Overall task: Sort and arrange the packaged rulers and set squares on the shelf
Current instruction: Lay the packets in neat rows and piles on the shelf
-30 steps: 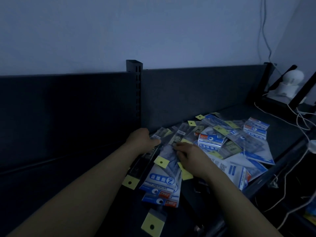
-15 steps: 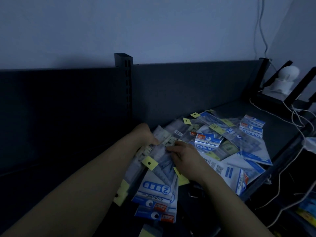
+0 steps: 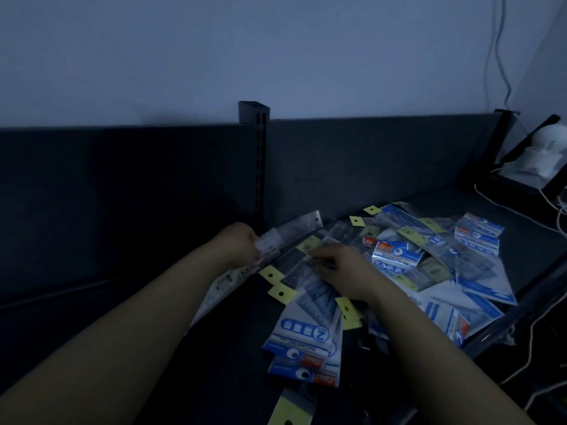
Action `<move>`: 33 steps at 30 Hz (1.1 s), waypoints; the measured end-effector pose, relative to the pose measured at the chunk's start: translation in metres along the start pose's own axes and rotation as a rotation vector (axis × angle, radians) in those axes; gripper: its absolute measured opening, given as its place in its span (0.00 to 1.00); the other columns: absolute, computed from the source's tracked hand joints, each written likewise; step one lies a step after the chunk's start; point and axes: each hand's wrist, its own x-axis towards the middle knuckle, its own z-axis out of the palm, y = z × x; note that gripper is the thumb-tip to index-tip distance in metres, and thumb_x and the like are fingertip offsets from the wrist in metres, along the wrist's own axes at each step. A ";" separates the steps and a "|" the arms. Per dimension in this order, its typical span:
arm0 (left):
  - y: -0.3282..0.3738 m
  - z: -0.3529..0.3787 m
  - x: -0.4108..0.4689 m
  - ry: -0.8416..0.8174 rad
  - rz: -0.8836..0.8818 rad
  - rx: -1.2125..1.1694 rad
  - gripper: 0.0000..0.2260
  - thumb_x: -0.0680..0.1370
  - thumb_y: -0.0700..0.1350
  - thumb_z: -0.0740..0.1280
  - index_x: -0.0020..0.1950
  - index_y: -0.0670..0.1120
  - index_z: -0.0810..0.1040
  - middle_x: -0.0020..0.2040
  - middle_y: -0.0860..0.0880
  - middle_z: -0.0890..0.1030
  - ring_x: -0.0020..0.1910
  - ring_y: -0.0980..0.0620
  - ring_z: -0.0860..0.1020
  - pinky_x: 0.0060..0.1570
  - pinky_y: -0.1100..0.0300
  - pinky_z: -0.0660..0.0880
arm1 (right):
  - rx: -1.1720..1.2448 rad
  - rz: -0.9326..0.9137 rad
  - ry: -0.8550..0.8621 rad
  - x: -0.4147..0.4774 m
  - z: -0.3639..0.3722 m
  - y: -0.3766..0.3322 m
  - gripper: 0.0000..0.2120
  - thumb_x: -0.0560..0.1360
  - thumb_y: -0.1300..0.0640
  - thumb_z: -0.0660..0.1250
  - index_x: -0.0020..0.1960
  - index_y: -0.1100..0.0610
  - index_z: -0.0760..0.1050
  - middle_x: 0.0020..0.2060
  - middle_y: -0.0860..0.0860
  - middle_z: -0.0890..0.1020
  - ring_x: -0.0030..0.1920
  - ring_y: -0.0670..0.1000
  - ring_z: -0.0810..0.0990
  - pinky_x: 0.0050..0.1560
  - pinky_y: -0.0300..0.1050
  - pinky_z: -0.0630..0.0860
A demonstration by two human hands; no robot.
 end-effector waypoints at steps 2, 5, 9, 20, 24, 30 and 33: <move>-0.009 -0.005 -0.006 0.005 -0.026 -0.080 0.09 0.75 0.37 0.67 0.54 0.46 0.78 0.49 0.45 0.78 0.47 0.50 0.75 0.45 0.61 0.73 | -0.068 -0.027 -0.025 0.006 0.001 -0.002 0.18 0.76 0.57 0.65 0.65 0.54 0.75 0.61 0.54 0.78 0.62 0.54 0.74 0.62 0.46 0.69; -0.023 -0.011 -0.017 -0.012 -0.087 -0.243 0.16 0.74 0.32 0.67 0.60 0.43 0.77 0.49 0.46 0.78 0.48 0.50 0.77 0.45 0.60 0.76 | -0.152 -0.028 -0.157 0.016 0.007 -0.005 0.21 0.75 0.53 0.66 0.67 0.52 0.72 0.67 0.50 0.71 0.70 0.53 0.65 0.72 0.48 0.57; -0.043 -0.015 -0.032 0.006 -0.112 -0.259 0.24 0.71 0.32 0.70 0.67 0.39 0.73 0.57 0.45 0.79 0.55 0.49 0.78 0.55 0.55 0.77 | -0.136 -0.088 -0.210 0.027 0.016 -0.013 0.19 0.73 0.56 0.69 0.64 0.52 0.76 0.62 0.51 0.75 0.64 0.53 0.72 0.66 0.49 0.67; -0.077 -0.030 -0.076 0.057 -0.183 -0.166 0.14 0.72 0.42 0.74 0.55 0.39 0.80 0.46 0.48 0.80 0.40 0.56 0.76 0.38 0.63 0.74 | -0.277 -0.143 -0.293 0.049 0.020 -0.044 0.17 0.74 0.60 0.66 0.62 0.50 0.75 0.64 0.50 0.73 0.63 0.53 0.71 0.64 0.48 0.69; -0.084 -0.038 -0.089 0.063 -0.233 -0.241 0.11 0.73 0.40 0.72 0.54 0.40 0.79 0.46 0.47 0.80 0.40 0.54 0.76 0.38 0.63 0.74 | -0.284 -0.137 -0.287 0.056 0.025 -0.046 0.20 0.73 0.62 0.67 0.63 0.50 0.74 0.62 0.49 0.75 0.62 0.53 0.74 0.59 0.46 0.74; -0.091 -0.043 -0.106 0.102 -0.295 -0.470 0.04 0.74 0.36 0.71 0.45 0.44 0.80 0.43 0.46 0.81 0.40 0.51 0.79 0.36 0.61 0.76 | -0.207 -0.179 -0.107 0.058 0.016 -0.053 0.07 0.70 0.62 0.70 0.46 0.52 0.78 0.45 0.50 0.80 0.48 0.52 0.79 0.43 0.41 0.73; -0.094 -0.048 -0.116 0.159 -0.301 -0.593 0.03 0.74 0.35 0.70 0.44 0.42 0.81 0.42 0.44 0.82 0.39 0.49 0.79 0.38 0.59 0.76 | -0.102 -0.222 -0.025 0.055 0.006 -0.067 0.02 0.72 0.61 0.69 0.42 0.57 0.77 0.40 0.50 0.81 0.44 0.52 0.79 0.41 0.45 0.75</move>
